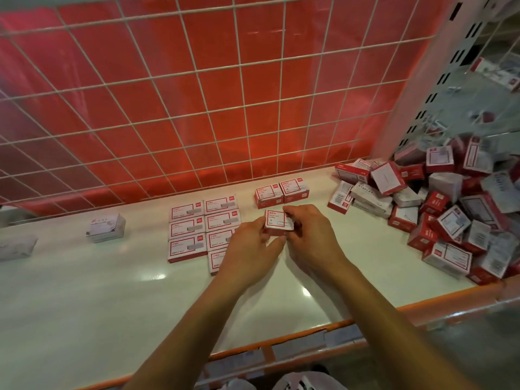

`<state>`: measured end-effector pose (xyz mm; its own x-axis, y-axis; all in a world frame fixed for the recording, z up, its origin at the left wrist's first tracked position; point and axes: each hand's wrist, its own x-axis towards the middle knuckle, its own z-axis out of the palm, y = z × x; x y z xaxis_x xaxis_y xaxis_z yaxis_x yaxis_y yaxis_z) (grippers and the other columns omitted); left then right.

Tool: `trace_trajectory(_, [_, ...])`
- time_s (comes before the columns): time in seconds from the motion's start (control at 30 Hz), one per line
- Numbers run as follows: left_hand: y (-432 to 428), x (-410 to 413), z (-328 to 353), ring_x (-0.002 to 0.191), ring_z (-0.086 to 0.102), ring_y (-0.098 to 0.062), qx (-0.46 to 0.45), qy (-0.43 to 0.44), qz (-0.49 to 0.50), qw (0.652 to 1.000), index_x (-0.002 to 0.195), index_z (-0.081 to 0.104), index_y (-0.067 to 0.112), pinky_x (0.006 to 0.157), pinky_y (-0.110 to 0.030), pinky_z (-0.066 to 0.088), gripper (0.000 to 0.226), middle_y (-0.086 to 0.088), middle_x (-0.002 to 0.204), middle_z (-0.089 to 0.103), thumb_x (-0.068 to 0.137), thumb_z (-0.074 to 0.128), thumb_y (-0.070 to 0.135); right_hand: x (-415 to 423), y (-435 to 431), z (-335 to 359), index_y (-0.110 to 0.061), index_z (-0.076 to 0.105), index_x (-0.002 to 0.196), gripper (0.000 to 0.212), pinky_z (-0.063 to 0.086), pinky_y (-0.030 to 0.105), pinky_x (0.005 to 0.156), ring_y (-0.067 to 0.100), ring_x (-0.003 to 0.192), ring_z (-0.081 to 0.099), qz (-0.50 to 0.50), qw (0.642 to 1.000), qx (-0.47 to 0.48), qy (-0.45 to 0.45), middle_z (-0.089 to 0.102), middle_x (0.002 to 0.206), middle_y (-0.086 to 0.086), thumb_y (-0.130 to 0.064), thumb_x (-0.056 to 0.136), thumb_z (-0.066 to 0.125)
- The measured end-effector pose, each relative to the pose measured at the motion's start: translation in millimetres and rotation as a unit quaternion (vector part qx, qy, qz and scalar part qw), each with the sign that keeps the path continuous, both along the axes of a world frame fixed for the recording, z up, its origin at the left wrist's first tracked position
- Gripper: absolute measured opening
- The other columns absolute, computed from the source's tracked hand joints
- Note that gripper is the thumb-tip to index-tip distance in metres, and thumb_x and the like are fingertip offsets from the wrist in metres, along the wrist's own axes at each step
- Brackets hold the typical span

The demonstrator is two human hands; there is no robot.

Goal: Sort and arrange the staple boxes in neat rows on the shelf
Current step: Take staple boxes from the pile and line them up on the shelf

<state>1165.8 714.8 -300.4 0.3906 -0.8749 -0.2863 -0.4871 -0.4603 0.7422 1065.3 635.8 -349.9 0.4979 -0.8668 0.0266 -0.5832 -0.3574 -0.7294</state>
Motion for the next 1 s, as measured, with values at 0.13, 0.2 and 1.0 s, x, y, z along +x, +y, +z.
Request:
trace_trajectory(0.13, [-2,0,-7,0.110,0.056,-0.014,0.033,-0.068,-0.015,0.997,0.134,0.049,0.027,0.100,-0.031,0.046,0.042,0.005,0.126,0.057,0.094,0.056,0.037,2,-4,2,-0.016,0.053,0.133,0.039,0.037,0.011,0.097,0.012,0.117,0.053,0.011,1.000,0.003,0.018,0.052,0.125,-0.001,-0.017,0.094,0.056])
trace_trajectory(0.2, [-3,-1,-10,0.113,0.054,-0.015,0.039,-0.096,-0.022,0.994,0.135,0.048,0.027,0.102,-0.033,0.045,0.044,0.004,0.130,0.055,0.093,0.056,0.039,3,-5,1,-0.014,0.055,0.130,0.036,0.031,0.006,0.096,0.012,0.117,0.054,0.008,1.000,0.017,0.008,0.054,0.125,-0.003,-0.018,0.094,0.055])
trace_trajectory(1.0, [-13,-1,-20,0.125,0.048,-0.016,0.037,-0.155,-0.033,0.987,0.138,0.043,0.035,0.109,-0.039,0.039,0.046,0.007,0.143,0.046,0.094,0.052,0.042,8,-14,5,-0.016,0.061,0.125,0.033,0.039,0.030,0.105,0.021,0.115,0.059,0.004,0.999,-0.018,0.031,0.061,0.128,0.003,-0.016,0.091,0.060])
